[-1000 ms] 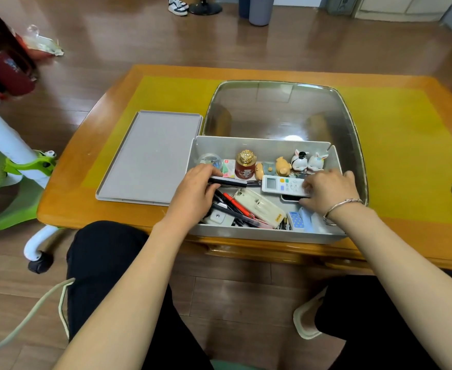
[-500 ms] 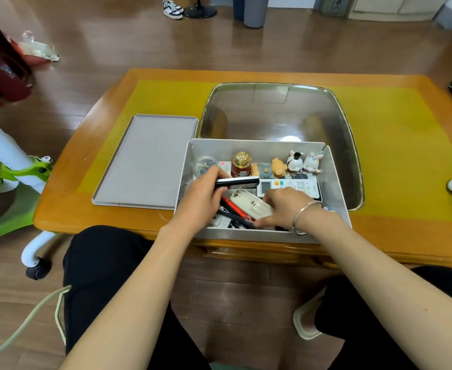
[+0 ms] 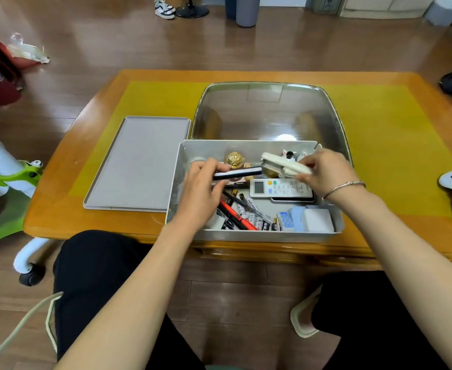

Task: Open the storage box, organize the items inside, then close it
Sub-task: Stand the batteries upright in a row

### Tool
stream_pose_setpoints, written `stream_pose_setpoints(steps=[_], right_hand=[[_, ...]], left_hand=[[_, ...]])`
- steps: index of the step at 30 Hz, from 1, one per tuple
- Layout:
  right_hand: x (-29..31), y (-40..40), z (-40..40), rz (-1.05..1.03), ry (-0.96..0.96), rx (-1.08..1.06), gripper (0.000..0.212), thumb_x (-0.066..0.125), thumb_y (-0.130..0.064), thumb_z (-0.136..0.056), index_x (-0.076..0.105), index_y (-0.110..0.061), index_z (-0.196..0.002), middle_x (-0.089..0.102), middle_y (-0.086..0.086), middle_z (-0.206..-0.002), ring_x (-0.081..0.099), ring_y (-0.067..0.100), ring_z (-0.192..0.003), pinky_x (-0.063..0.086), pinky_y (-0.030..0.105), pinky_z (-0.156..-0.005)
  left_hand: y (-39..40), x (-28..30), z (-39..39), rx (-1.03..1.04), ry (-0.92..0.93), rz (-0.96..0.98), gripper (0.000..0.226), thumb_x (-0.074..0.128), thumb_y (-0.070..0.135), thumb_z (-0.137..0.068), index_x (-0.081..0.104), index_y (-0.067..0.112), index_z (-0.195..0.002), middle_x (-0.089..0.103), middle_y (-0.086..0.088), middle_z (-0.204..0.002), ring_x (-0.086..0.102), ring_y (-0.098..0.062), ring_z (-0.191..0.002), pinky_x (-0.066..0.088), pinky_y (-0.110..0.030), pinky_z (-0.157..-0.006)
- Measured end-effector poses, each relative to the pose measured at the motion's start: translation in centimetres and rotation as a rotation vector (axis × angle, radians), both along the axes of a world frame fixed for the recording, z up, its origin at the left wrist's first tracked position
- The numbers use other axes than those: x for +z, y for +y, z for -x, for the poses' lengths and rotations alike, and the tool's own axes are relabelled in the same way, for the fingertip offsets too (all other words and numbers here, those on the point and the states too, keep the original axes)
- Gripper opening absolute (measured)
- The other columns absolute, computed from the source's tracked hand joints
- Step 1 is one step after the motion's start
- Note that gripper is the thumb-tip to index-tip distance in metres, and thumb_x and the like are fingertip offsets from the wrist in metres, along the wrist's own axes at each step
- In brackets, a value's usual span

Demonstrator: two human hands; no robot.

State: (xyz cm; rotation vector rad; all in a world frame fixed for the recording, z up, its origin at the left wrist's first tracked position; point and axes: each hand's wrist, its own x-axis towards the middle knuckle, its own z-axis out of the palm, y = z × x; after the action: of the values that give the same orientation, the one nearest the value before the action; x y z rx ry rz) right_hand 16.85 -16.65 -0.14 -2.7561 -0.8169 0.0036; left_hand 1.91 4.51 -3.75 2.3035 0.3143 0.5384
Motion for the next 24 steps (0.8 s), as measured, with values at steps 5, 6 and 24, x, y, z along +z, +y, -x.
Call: stream_pose_setpoints(steps=[5,6,24], right_hand=[[-0.7,-1.0,-1.2,0.01,-0.163,-0.025,0.028,0.072,-0.021,-0.079,0.071,-0.017,-0.107,0.059,0.011,-0.099,0.06,0.035,-0.089,0.046,0.035,-0.071],[-0.8,-1.1,-1.2,0.01,-0.179,-0.029,0.027,0.071,-0.021,-0.08,0.071,-0.018,-0.107,0.06,0.01,-0.099,0.061,0.035,-0.087,0.046,0.036,-0.07],[-1.8,-1.5,-0.5,0.224,-0.239,-0.12,0.026,0.065,-0.025,-0.082,0.068,-0.028,-0.108,0.061,0.002,-0.112,0.043,0.027,-0.108,0.023,0.036,-0.083]], left_hand=[[-3.6,0.5,-3.0,-0.266,-0.004,-0.158,0.021,0.074,0.005,-0.079,0.057,0.011,-0.09,0.051,0.005,-0.092,0.046,-0.013,-0.089,0.039,-0.026,-0.077],[-4.5,0.4,-3.5,-0.296,-0.003,-0.202,0.022,0.074,0.004,-0.078,0.056,0.011,-0.089,0.049,0.005,-0.092,0.046,-0.016,-0.088,0.038,-0.027,-0.075],[-7.7,-1.7,-5.6,-0.156,0.498,-0.383,0.062,0.065,0.05,-0.084,0.041,0.01,-0.124,0.061,-0.015,-0.116,0.057,-0.034,-0.106,0.044,-0.041,-0.087]])
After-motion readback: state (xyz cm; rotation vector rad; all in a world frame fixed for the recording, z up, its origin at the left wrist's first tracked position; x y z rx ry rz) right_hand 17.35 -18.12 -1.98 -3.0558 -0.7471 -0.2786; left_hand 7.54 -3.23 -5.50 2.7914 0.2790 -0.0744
